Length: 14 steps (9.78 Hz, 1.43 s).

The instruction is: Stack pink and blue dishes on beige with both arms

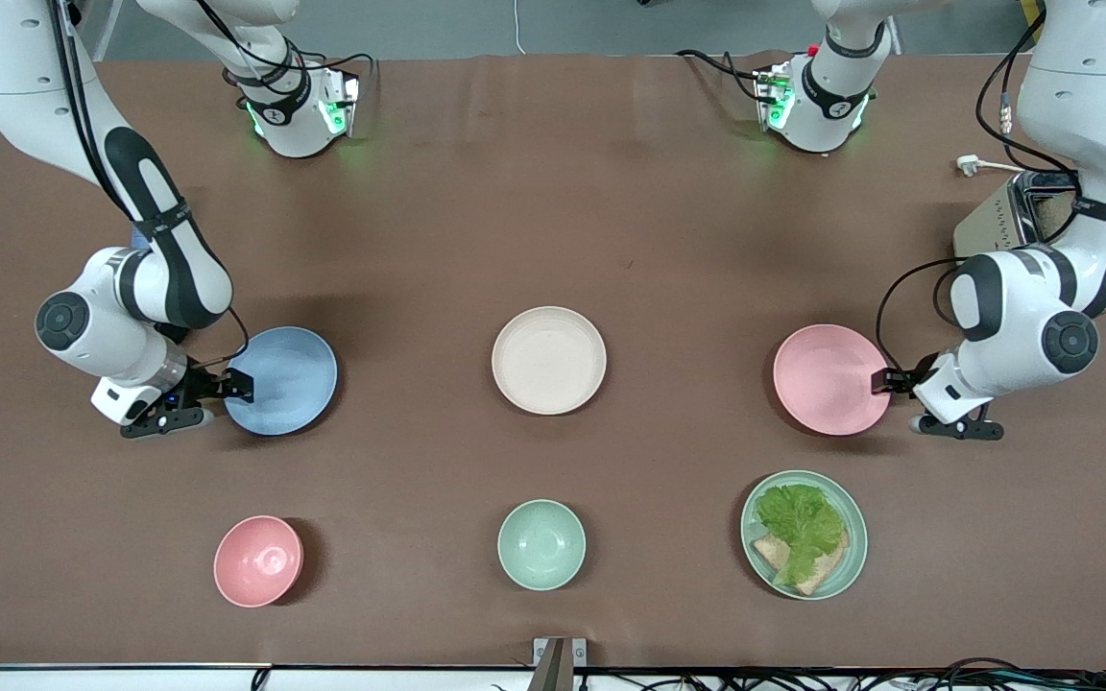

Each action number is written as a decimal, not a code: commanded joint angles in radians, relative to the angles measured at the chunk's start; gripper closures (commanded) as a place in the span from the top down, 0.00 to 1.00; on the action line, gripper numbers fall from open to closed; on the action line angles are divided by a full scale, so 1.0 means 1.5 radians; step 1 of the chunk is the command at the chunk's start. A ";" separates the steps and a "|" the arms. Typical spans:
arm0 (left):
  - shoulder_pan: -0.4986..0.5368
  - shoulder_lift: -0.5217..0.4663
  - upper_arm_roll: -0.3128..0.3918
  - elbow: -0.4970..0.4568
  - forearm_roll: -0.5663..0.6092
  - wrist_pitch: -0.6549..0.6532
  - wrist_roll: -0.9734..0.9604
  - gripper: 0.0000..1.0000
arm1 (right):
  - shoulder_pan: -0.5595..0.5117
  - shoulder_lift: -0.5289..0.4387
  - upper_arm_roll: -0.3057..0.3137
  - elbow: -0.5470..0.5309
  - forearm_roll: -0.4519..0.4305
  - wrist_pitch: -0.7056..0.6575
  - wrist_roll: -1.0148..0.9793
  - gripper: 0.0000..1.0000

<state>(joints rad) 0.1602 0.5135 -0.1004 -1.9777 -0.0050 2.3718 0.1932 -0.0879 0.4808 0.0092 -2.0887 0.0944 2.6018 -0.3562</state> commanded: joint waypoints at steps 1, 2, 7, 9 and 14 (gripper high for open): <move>-0.002 0.030 0.000 0.003 0.009 0.007 0.003 0.26 | -0.016 -0.008 0.013 -0.017 0.013 0.003 -0.020 0.92; -0.003 0.029 0.000 0.004 0.009 0.007 0.003 0.09 | -0.015 -0.007 0.013 -0.018 0.013 0.002 -0.020 0.86; 0.006 -0.072 -0.085 0.053 -0.031 -0.142 -0.028 0.00 | -0.016 -0.006 0.014 -0.018 0.014 0.001 -0.020 0.56; 0.003 -0.093 -0.165 0.075 -0.083 -0.197 -0.128 0.00 | -0.016 -0.005 0.014 -0.018 0.014 -0.003 -0.019 0.31; -0.163 0.004 -0.251 0.102 -0.077 -0.057 -0.461 0.00 | -0.024 -0.012 0.014 0.000 0.017 -0.062 -0.022 0.00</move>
<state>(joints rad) -0.0223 0.4189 -0.4863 -1.8494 -0.1224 2.2175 -0.4383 -0.0998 0.4662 0.0168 -2.0906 0.1094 2.5354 -0.3722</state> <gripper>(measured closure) 0.947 0.912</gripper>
